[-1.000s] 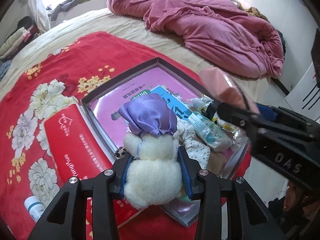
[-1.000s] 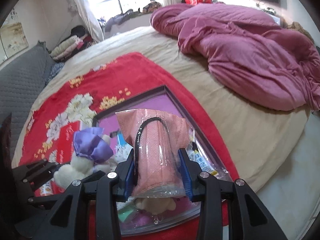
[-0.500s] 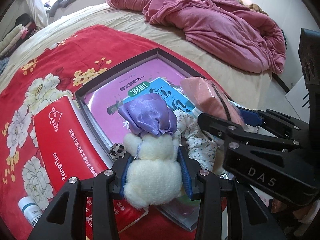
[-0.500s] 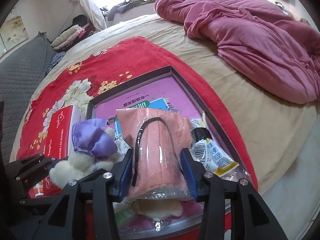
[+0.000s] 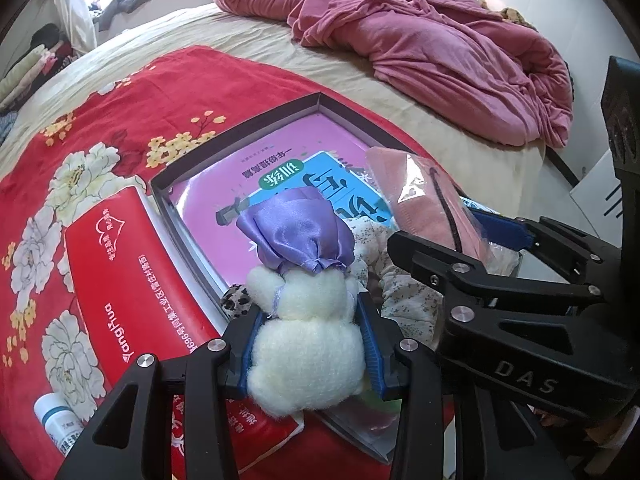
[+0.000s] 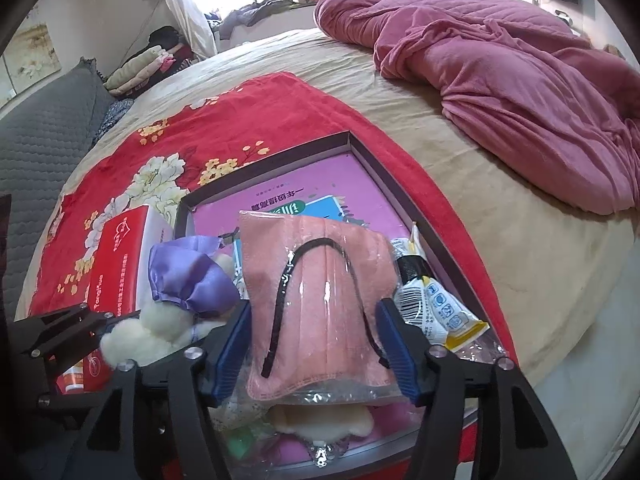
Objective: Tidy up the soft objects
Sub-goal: 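Lower both items into the tray and open both tools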
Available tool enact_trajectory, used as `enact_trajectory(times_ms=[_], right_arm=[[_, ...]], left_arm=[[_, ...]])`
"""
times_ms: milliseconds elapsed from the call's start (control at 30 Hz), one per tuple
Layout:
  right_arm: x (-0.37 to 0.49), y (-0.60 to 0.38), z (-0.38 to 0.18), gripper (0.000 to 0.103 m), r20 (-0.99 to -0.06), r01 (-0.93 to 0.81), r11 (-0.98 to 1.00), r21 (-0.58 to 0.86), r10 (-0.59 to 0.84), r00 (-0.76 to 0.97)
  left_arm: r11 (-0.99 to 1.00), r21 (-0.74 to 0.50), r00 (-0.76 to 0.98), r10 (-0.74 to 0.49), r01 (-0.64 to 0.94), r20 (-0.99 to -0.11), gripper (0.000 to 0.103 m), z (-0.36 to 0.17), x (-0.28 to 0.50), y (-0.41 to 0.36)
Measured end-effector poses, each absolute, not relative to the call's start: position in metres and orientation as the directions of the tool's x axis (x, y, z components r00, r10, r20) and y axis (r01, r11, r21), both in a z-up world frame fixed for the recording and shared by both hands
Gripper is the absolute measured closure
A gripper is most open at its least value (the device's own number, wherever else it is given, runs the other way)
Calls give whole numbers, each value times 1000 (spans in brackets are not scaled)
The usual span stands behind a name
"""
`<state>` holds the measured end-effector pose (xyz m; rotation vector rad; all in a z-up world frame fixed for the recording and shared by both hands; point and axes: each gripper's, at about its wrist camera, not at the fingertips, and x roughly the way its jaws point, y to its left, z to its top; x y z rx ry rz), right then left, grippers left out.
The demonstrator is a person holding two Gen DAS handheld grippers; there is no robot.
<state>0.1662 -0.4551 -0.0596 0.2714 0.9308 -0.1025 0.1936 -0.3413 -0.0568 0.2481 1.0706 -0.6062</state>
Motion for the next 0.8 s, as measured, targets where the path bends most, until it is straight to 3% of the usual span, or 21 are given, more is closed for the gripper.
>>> enact_trajectory(times_ms=[367,600,667,733,800], right_arm=[[168,-463,-52,28,-786,202,959,201,35,618],[162,-468,-35,27,-759,222,953,208,14,651],[158,-470,-31,27,-753,225,951,212,13,658],[153,-472,-26,27,-748,239,949,207,-4,664],[148,-474,-22,27,-742,241,947,212,-5,671]], left_arm=[[812,-106,338,-352,574,-873,58,-57,197,-343],[808,-125,341,-376,575,-862,56,-53,199,-342],[807,-144,336,-392,573,-856,53,-51,200,-341],[807,-151,339,-400,571,-851,41,-49,200,-341],[806,-155,338,-403,572,-851,36,-47,200,-342]])
